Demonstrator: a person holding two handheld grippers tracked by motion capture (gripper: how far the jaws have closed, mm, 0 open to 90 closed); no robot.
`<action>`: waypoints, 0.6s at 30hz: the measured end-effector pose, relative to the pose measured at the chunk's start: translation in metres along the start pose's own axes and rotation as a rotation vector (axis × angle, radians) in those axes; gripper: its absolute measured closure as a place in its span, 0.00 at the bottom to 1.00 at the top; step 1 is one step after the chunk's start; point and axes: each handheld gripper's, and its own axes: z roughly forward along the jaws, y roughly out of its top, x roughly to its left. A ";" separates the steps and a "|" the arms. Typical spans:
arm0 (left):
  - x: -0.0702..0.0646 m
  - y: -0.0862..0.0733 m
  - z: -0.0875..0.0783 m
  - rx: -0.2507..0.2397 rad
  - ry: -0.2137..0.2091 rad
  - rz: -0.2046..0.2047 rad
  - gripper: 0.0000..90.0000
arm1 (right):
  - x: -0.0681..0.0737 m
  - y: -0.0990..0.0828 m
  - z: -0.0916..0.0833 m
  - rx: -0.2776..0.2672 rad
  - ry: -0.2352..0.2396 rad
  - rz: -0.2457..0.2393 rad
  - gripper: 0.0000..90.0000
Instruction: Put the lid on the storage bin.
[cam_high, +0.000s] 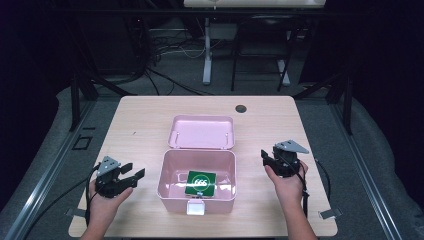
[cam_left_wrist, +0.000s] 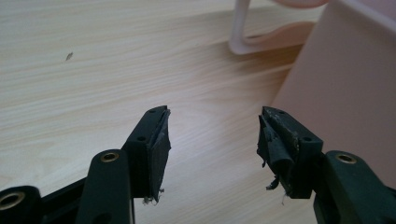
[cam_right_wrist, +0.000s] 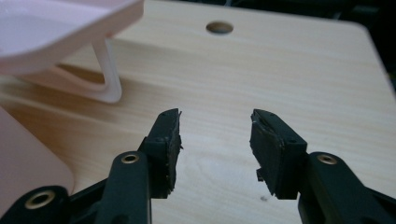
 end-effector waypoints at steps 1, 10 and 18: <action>-0.002 0.002 -0.002 -0.005 -0.006 0.006 0.49 | 0.001 0.002 -0.003 -0.005 0.001 -0.005 0.58; -0.020 0.011 -0.007 0.018 -0.064 0.058 0.56 | 0.011 0.009 -0.008 0.006 0.051 -0.062 0.65; -0.028 0.021 -0.023 0.006 -0.092 0.072 0.58 | 0.030 0.031 -0.026 -0.011 0.083 -0.120 0.65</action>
